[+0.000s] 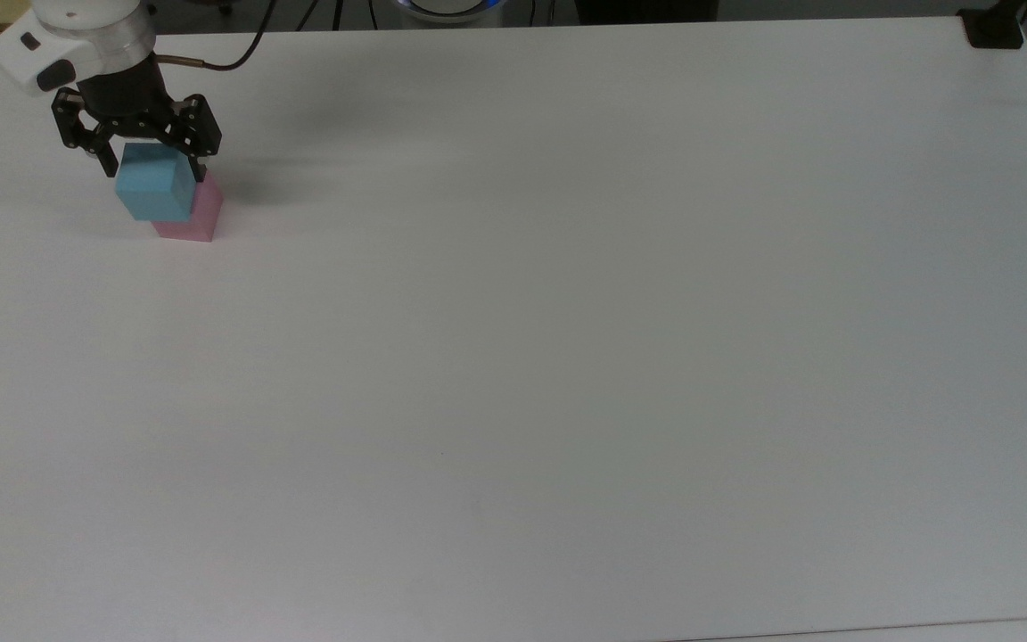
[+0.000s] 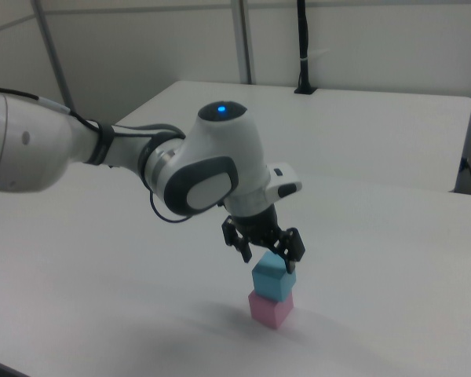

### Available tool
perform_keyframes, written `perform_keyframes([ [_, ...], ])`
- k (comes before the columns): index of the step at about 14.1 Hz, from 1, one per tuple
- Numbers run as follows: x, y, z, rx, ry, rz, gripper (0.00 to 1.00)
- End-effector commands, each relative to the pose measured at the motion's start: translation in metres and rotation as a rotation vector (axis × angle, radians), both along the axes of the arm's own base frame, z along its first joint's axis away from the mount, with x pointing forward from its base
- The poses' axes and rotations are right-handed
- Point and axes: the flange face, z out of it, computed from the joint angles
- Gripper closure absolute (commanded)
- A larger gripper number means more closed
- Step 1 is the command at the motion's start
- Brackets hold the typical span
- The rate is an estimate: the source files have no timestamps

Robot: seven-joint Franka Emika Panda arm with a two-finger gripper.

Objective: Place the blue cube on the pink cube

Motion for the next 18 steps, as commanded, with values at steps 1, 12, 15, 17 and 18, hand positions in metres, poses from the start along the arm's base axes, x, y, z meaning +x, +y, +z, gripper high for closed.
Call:
perform_keyframes([
  [1, 0.012, 0.016, 0.057, 0.019, 0.018, -0.007, 0.0],
  [12, 0.057, 0.198, 0.161, 0.0, 0.106, -0.053, 0.0],
  [15, 0.048, 0.252, 0.168, 0.005, 0.149, -0.002, 0.0],
  [17, 0.044, 0.278, 0.174, 0.014, 0.138, 0.011, 0.0],
  [18, 0.042, 0.287, 0.176, 0.015, 0.134, 0.007, 0.0],
])
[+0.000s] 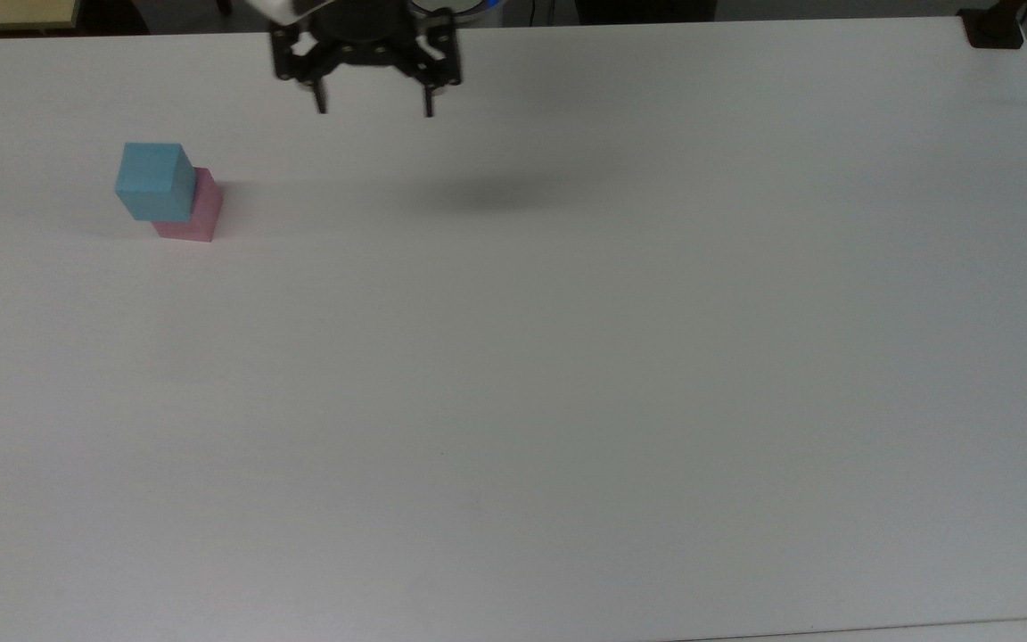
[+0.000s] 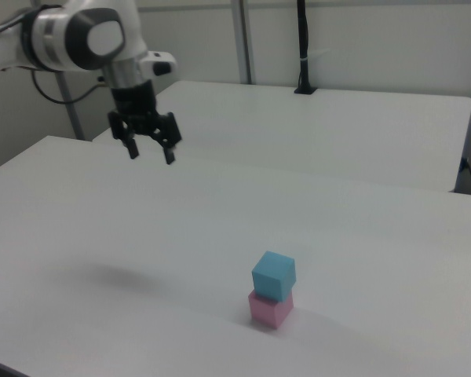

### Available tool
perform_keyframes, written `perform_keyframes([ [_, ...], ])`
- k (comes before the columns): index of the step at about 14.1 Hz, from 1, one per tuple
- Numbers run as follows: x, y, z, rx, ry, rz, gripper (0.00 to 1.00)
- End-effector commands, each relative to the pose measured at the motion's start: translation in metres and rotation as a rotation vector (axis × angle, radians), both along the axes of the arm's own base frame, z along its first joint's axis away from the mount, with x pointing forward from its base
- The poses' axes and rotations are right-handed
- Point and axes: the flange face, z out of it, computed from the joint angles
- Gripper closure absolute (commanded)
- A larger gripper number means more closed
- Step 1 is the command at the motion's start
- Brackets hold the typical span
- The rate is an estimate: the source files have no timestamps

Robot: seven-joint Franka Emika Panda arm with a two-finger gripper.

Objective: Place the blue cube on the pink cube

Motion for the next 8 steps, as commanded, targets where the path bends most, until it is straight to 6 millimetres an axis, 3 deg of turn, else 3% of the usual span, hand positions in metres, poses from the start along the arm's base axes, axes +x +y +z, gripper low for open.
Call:
perform_keyframes([
  [1, -0.012, 0.034, 0.013, -0.007, -0.004, -0.012, 0.0],
  [4, -0.019, 0.044, 0.019, -0.004, -0.013, -0.028, 0.0],
  [8, -0.027, 0.043, 0.024, -0.008, 0.002, -0.037, 0.0],
])
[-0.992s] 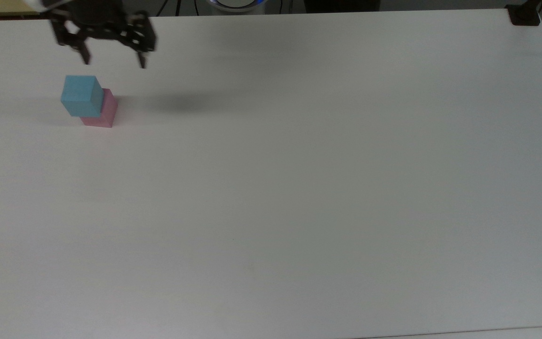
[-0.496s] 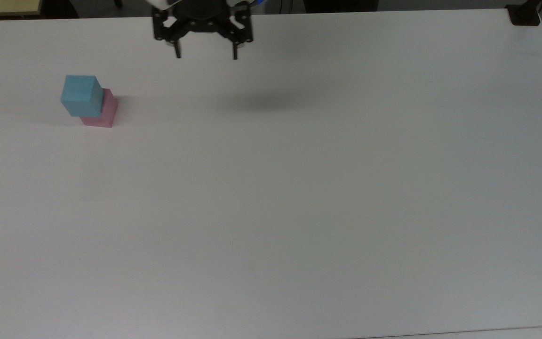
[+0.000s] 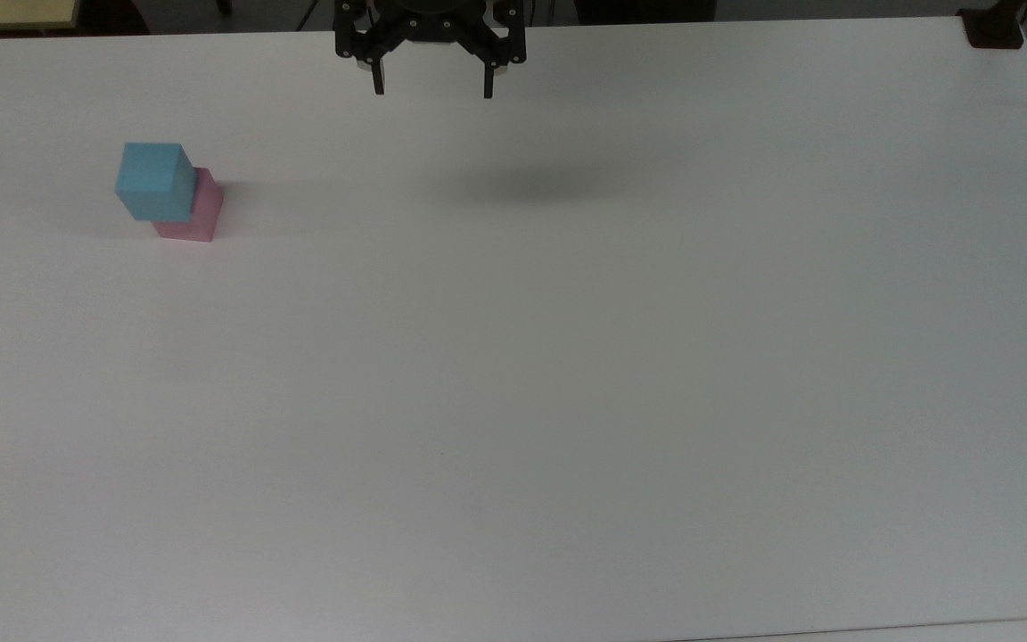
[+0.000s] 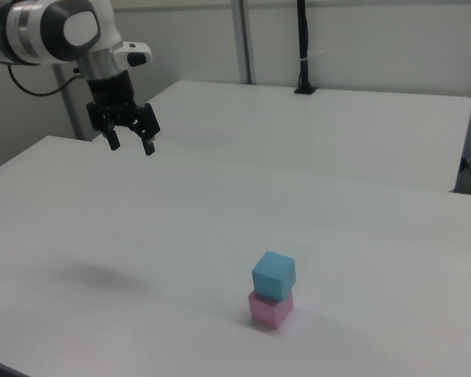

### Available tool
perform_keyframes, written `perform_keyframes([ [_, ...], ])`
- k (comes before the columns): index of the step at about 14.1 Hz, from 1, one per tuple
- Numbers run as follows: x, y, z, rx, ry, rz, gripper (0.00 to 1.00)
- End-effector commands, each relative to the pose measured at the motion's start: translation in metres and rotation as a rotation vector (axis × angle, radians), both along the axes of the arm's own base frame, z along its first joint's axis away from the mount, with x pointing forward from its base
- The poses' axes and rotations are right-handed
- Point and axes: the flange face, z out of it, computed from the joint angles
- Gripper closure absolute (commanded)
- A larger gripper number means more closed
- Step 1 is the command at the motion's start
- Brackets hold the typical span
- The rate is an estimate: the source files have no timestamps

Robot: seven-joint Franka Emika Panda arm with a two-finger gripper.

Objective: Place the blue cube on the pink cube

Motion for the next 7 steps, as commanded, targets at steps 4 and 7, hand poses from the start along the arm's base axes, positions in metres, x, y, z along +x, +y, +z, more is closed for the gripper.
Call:
perform_keyframes([
  [4, -0.0167, -0.0028, 0.0079, -0.009, 0.029, -0.031, 0.0],
  [7, -0.0163, -0.0045, 0.0076, -0.009, 0.032, -0.022, 0.0],
])
